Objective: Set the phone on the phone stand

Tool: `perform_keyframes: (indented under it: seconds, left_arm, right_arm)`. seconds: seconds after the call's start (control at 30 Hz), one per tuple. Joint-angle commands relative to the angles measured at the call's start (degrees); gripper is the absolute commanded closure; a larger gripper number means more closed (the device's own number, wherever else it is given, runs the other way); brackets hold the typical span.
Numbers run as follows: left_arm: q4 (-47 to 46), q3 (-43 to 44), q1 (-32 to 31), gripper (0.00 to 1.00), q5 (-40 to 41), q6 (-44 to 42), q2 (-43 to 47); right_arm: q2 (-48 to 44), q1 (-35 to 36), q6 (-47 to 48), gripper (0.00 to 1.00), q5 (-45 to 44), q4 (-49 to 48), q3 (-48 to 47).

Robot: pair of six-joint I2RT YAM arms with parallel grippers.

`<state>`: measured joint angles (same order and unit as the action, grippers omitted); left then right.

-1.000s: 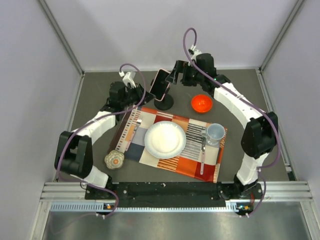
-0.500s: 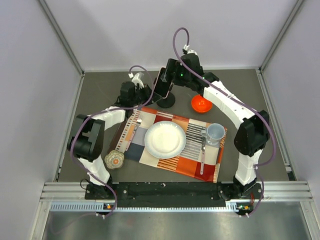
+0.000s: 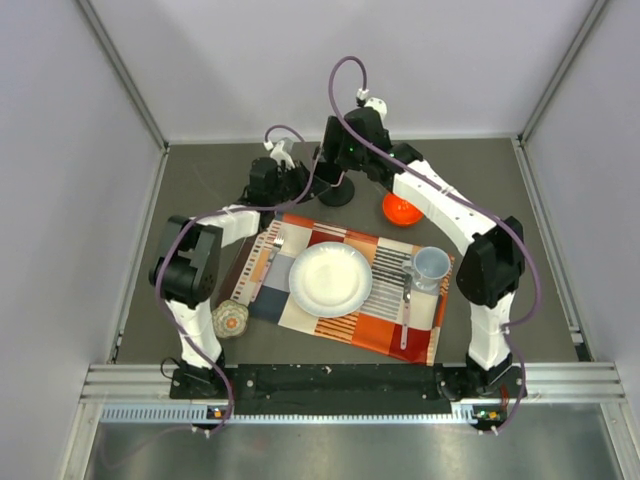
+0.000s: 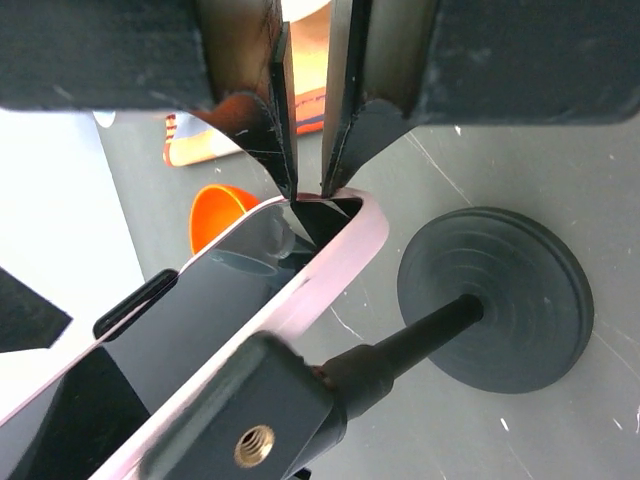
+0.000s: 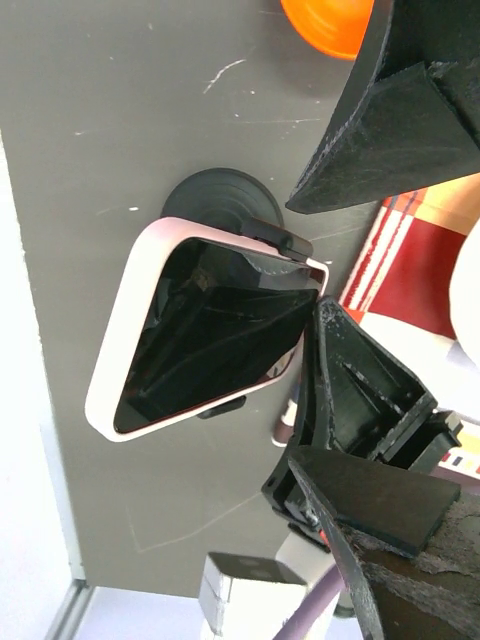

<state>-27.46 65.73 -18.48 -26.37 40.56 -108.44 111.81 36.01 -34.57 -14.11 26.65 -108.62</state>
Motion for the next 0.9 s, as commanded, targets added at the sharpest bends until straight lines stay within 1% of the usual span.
perform_keyframes:
  seconds: [0.0,0.1,0.17,0.27,0.3,0.37,0.4,0.43,0.5,0.53,0.6,0.63,0.7,0.73,0.8,0.83,0.87]
  left_arm:
    - [2.0,3.0,0.5,0.8,3.0,0.1,-4.8]
    - [2.3,3.5,0.6,0.78,1.7,0.0,-4.8]
    - [2.2,2.6,0.5,0.76,1.1,-0.3,-2.8]
    - [0.9,-1.6,0.4,0.69,1.0,0.5,1.7]
    - [-0.1,-4.5,0.4,0.67,0.7,1.0,3.0]
    - [-2.5,-7.7,0.1,0.62,0.1,2.9,7.4]
    - [-2.9,-11.0,0.0,0.61,0.1,3.3,9.3]
    - [-3.2,-12.7,0.0,0.59,0.1,3.2,13.0]
    - [-1.2,-17.1,0.0,0.57,0.9,1.9,17.4]
    - [0.7,-18.3,0.2,0.56,1.6,0.0,22.3]
    - [6.0,-21.2,0.2,0.53,3.7,-2.2,27.3]
    - [7.4,-22.2,0.3,0.52,4.2,-4.2,32.3]
    - [11.9,-24.4,0.2,0.49,5.4,-5.9,37.0]
    - [13.2,-25.0,0.1,0.48,5.7,-7.6,41.3]
    - [18.5,-26.4,0.1,0.47,7.5,-9.7,45.4]
    - [19.6,-27.1,0.1,0.46,8.2,-10.4,49.6]
    - [20.7,-27.8,0.2,0.45,8.9,-11.0,51.6]
  right_arm:
    - [1.1,0.6,0.4,0.01,-4.3,-0.8,-4.1]
    - [1.0,0.5,1.8,0.01,-5.2,-0.8,-4.3]
    - [0.2,0.6,2.9,0.01,-6.0,-0.8,-4.0]
    - [-0.8,0.5,5.9,0.01,-6.5,-0.8,-3.4]
    - [-0.6,0.6,6.5,0.01,-6.5,-0.7,-3.5]
    - [-0.2,0.5,6.6,0.01,-6.2,-0.8,-4.2]
    - [0.1,0.5,6.0,0.01,-6.2,-0.8,-4.5]
    - [0.2,0.5,5.6,0.01,-6.2,-0.8,-4.8]
    - [1.1,0.5,3.6,0.01,-6.7,-0.8,-5.9]
    - [1.3,0.5,2.4,0.01,-7.4,-0.8,-6.1]
    - [2.3,0.5,0.0,0.01,-9.1,-0.9,-7.0]
    - [2.9,0.5,-0.5,0.01,-9.2,-0.8,-7.7]
    - [4.5,0.5,-0.9,0.01,-8.7,-0.8,-10.5]
    - [5.7,0.6,-1.0,0.01,-8.6,-0.8,-11.3]
    - [6.7,0.6,-1.1,0.01,-9.4,-0.8,-13.0]
    - [8.1,0.6,-0.9,0.01,-9.4,-0.8,-13.7]
    - [8.6,0.7,-0.8,0.01,-9.7,-0.6,-15.0]
